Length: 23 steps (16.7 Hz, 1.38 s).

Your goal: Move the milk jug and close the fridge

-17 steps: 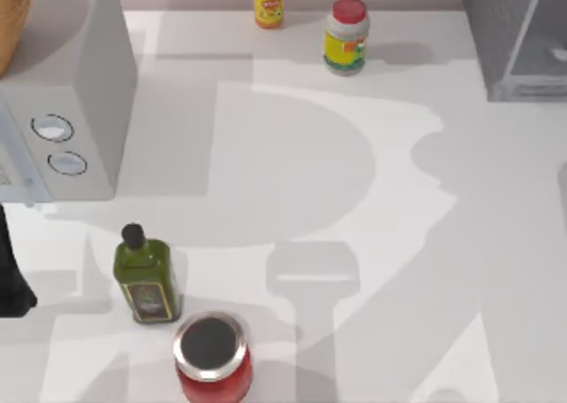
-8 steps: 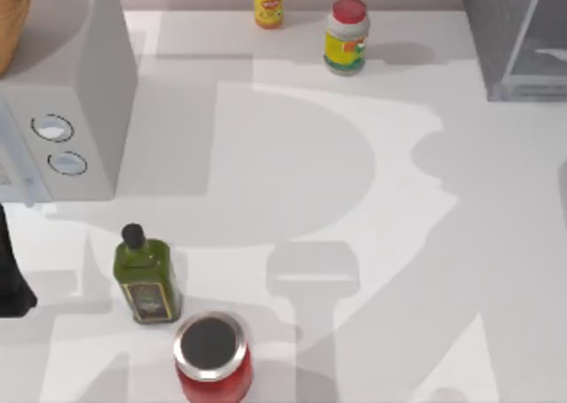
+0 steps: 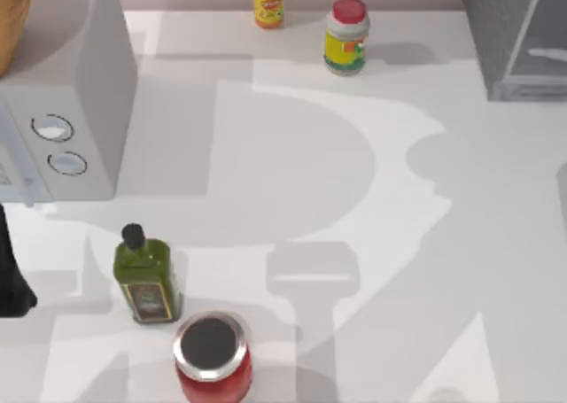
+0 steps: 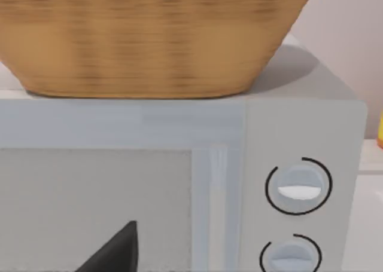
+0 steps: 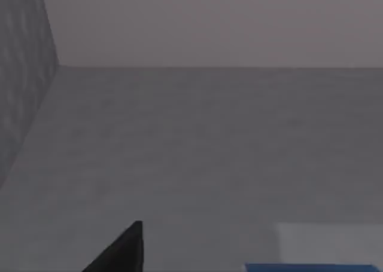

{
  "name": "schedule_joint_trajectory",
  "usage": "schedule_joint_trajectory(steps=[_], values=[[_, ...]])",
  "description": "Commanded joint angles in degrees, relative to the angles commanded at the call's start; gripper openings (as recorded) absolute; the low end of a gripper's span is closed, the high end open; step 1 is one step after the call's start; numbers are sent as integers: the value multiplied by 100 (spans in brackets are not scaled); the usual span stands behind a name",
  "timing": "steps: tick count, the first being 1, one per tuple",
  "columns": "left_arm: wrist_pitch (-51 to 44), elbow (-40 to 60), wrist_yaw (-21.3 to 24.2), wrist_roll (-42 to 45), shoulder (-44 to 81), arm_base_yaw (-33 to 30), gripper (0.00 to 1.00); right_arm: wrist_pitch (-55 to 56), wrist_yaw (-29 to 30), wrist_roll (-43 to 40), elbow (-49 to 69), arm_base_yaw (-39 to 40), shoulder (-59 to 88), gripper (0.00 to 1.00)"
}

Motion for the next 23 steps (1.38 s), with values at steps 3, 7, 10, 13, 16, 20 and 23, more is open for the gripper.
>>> schedule_joint_trajectory(steps=[3, 7, 10, 13, 16, 20, 23], values=[[0, 0, 0, 0, 0, 0, 100, -241, 20, -4, -496, 125, -683, 100], [0, 0, 0, 0, 0, 0, 100, -707, 145, 11, -1484, 276, -2377, 100], [0, 0, 0, 0, 0, 0, 100, -1110, 311, 57, -2393, 351, -4099, 100], [0, 0, 0, 0, 0, 0, 100, -1532, 512, 117, -3418, 419, -6022, 100], [0, 0, 0, 0, 0, 0, 100, -1949, 707, 177, -4495, 508, -7966, 100], [0, 0, 0, 0, 0, 0, 100, -2454, 895, 223, -5909, 708, -10262, 100], [0, 0, 0, 0, 0, 0, 100, -2761, 972, 229, -6820, 891, -11486, 100]])
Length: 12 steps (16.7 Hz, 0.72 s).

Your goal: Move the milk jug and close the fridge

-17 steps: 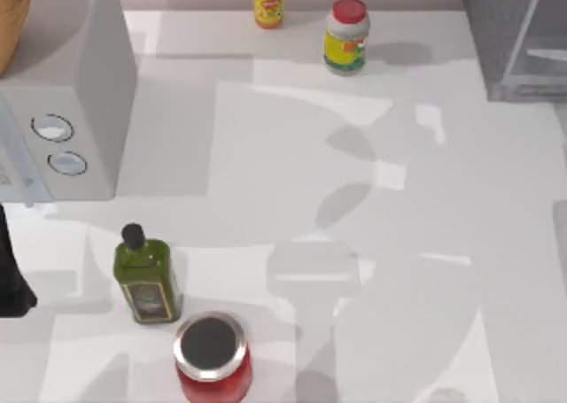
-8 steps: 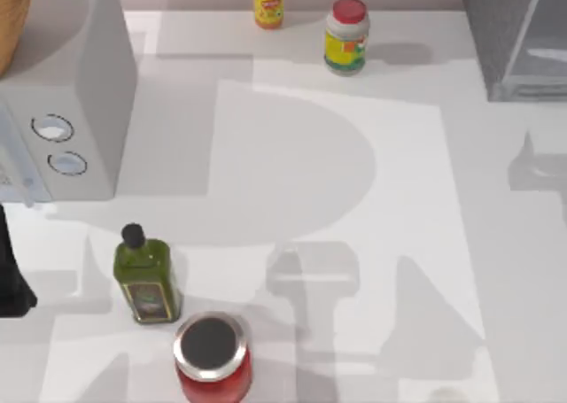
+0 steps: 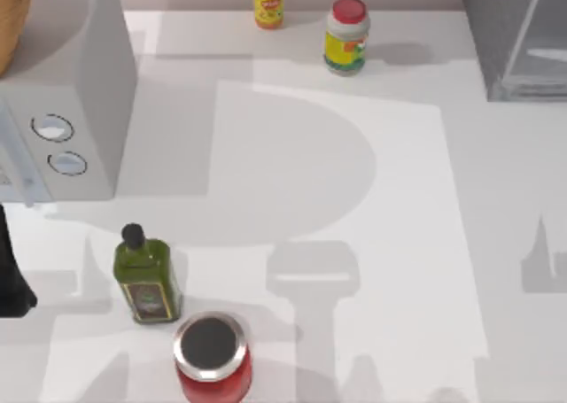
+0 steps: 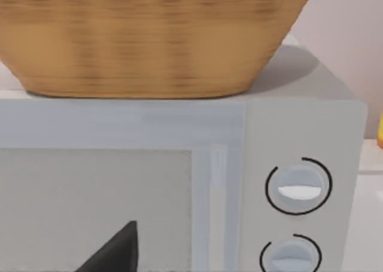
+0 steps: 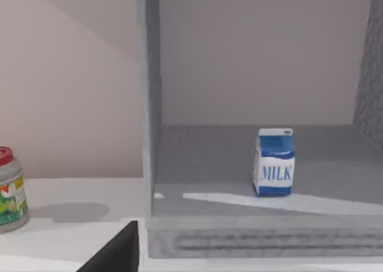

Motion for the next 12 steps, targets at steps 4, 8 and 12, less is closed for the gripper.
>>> schedule_joint_trajectory(steps=[4, 8, 12], values=[[0, 0, 0, 0, 0, 0, 100, -230, 31, 1, -712, 179, -788, 100], [0, 0, 0, 0, 0, 0, 100, -244, 31, 1, -756, 192, -833, 100], [0, 0, 0, 0, 0, 0, 100, -428, 10, -6, -627, 192, -954, 100]])
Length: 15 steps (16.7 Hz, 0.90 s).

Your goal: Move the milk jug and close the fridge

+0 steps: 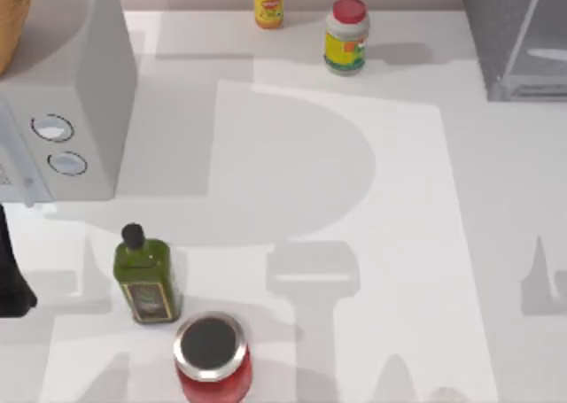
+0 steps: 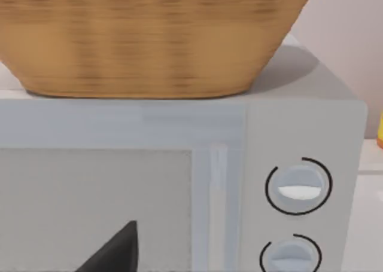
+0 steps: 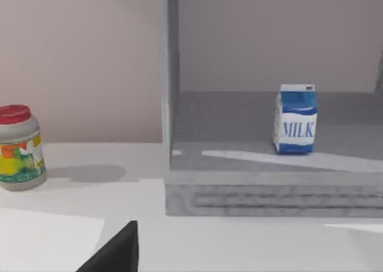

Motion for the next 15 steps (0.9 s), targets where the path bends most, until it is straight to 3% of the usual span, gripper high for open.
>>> schedule_joint_trajectory(steps=[5, 15], values=[[0, 0, 0, 0, 0, 0, 100, -1493, -25, -31, 756, 37, -920, 100], [0, 0, 0, 0, 0, 0, 100, -6527, 75, -55, 2951, -22, -3593, 100]])
